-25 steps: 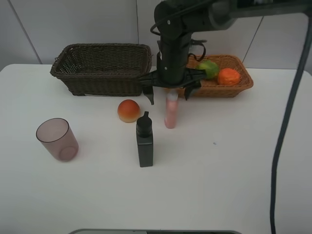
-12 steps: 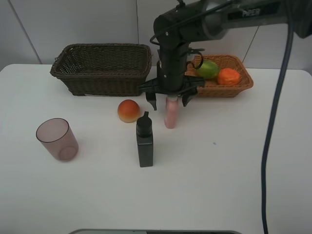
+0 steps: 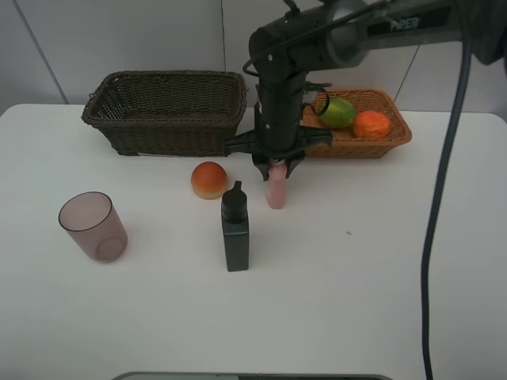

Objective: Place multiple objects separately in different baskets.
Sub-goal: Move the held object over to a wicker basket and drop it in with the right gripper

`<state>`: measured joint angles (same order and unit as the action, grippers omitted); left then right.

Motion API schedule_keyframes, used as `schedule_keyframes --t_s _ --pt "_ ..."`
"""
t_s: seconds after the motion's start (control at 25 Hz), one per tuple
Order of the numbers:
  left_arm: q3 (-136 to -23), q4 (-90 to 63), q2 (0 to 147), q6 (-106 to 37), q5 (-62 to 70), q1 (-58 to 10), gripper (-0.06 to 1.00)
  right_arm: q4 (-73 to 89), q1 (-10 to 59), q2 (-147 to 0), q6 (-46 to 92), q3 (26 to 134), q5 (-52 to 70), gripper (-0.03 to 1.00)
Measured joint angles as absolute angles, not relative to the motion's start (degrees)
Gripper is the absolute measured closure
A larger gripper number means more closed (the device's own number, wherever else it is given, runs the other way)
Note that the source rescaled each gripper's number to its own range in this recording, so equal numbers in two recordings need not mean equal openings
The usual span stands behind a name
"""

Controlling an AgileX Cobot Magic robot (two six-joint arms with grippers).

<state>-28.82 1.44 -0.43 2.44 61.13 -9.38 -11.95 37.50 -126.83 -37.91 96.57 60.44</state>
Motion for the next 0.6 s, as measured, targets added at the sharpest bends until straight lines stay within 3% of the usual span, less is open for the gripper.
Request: schedule_keyframes --t_s 0.6 --pt "-28.82 1.44 -0.43 2.44 61.13 -9.38 -0.06 -11.88 37.5 -122.05 -35.34 96.62 62.16 0.96"
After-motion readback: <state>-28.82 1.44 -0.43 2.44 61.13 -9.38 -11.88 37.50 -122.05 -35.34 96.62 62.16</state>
